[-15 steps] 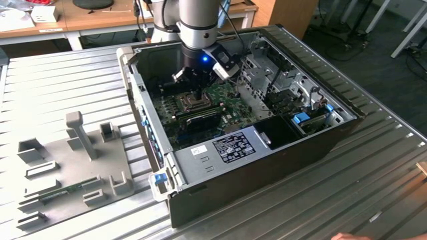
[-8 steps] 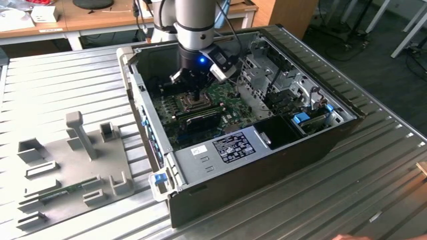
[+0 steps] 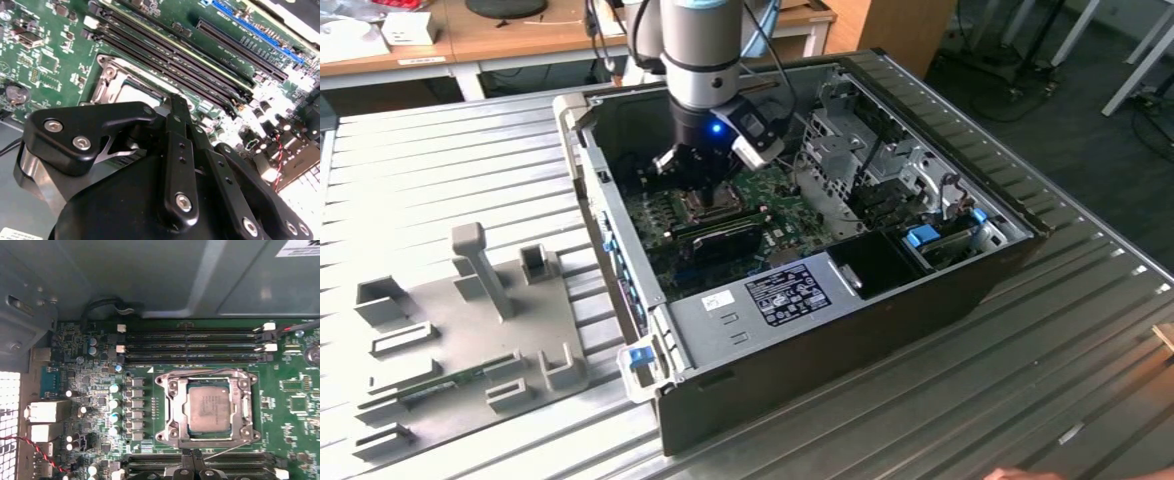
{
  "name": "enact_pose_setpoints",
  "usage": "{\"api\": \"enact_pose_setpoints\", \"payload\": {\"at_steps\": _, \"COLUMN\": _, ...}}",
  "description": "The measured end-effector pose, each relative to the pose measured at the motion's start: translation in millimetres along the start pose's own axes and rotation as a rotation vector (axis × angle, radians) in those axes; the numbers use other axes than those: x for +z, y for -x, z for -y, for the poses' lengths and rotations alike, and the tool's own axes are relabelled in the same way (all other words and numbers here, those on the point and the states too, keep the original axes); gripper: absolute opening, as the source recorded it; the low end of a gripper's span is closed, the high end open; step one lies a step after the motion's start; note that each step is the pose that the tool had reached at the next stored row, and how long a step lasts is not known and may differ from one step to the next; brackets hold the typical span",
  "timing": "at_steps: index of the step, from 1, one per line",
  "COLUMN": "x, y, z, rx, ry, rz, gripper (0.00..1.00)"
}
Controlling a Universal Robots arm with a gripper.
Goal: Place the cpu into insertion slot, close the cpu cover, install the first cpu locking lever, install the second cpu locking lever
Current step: 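Install the second cpu locking lever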
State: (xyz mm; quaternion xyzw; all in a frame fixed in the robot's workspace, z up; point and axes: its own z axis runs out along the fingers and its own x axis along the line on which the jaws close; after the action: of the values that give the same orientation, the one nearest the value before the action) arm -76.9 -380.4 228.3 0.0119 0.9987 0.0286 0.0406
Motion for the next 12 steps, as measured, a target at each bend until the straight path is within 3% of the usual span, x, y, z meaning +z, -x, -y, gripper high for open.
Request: {"api": "enact_pose_setpoints", "payload": {"at_steps": 12, "x": 13.1, "y": -7.4, "z": 1.0, "rx": 0.000, "ry": 0.0000, "rz": 0.0002, "gripper": 0.10}}
